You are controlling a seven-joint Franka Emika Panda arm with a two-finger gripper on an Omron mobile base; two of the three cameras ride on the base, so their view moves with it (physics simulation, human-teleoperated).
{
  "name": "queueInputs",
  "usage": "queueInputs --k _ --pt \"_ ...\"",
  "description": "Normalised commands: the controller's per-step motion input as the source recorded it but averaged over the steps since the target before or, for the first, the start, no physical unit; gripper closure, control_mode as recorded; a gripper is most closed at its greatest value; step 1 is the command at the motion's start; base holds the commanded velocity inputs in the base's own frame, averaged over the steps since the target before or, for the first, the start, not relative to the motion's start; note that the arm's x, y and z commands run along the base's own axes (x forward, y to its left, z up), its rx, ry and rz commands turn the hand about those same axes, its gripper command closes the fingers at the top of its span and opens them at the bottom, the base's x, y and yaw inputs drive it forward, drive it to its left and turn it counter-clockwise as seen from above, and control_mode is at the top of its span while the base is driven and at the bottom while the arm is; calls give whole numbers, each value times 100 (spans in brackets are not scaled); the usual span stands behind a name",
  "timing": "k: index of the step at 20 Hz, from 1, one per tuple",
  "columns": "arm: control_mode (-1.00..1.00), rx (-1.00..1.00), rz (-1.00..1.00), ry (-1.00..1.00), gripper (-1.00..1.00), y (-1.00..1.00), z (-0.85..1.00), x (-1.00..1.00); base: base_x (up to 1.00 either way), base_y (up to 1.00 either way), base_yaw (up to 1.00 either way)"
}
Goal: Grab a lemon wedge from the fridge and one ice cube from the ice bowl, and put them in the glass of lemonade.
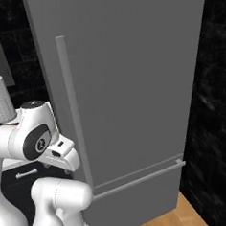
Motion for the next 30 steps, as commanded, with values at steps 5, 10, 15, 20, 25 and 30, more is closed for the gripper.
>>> queueInputs --k 5,10,15,20,25,30 --pt "100 0 0 0 -100 0 0 0 11 1 0" --pt "100 0 0 0 -100 0 0 0 7 18 -2" --pt "100 0 0 0 -100 0 0 0 -13 31 -10" --pt "100 0 0 0 -100 0 0 0 -4 10 -7" --pt "100 0 0 0 -100 0 0 0 -27 9 -1" --pt "100 0 0 0 -100 0 0 0 -40 24 3"
